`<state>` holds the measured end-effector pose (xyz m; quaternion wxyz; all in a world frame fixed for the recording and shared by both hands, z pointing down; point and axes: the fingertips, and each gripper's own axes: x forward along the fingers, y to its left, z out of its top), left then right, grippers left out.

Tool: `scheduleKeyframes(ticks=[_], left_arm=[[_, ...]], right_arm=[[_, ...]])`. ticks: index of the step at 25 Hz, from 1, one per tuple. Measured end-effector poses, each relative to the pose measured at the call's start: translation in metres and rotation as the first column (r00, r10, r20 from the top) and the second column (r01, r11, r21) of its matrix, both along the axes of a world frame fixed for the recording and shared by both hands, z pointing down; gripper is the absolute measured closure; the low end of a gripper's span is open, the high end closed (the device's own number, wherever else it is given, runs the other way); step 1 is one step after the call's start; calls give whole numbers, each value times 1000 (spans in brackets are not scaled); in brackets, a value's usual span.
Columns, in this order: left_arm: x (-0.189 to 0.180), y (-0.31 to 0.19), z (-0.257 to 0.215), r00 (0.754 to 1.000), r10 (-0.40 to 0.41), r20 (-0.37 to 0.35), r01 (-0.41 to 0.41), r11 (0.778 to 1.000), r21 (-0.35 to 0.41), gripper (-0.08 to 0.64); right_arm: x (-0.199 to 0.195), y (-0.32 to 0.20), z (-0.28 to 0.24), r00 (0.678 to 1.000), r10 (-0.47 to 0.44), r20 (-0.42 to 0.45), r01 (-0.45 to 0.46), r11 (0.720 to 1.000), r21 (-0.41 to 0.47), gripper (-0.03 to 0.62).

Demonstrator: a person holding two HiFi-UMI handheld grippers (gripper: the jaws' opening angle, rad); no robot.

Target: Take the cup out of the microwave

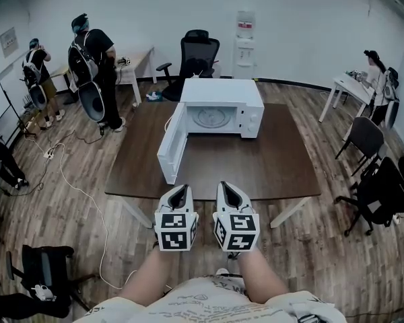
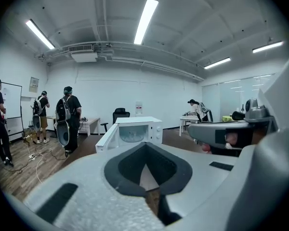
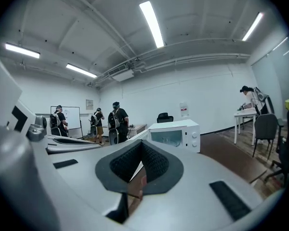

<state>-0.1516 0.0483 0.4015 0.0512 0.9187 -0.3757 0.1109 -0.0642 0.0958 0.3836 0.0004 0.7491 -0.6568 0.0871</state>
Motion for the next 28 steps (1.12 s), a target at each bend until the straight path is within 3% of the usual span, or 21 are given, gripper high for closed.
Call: scheduleKeyframes(ticks=[20, 28], left_arm=[[100, -33, -3, 999, -35, -6, 35, 999, 10, 546], [119, -38, 3, 999, -42, -3, 42, 999, -1, 546]], right_arm=[[94, -39, -7, 998, -63, -21, 63, 998, 12, 581], [119, -43, 1, 999, -45, -9, 45, 999, 1, 581]])
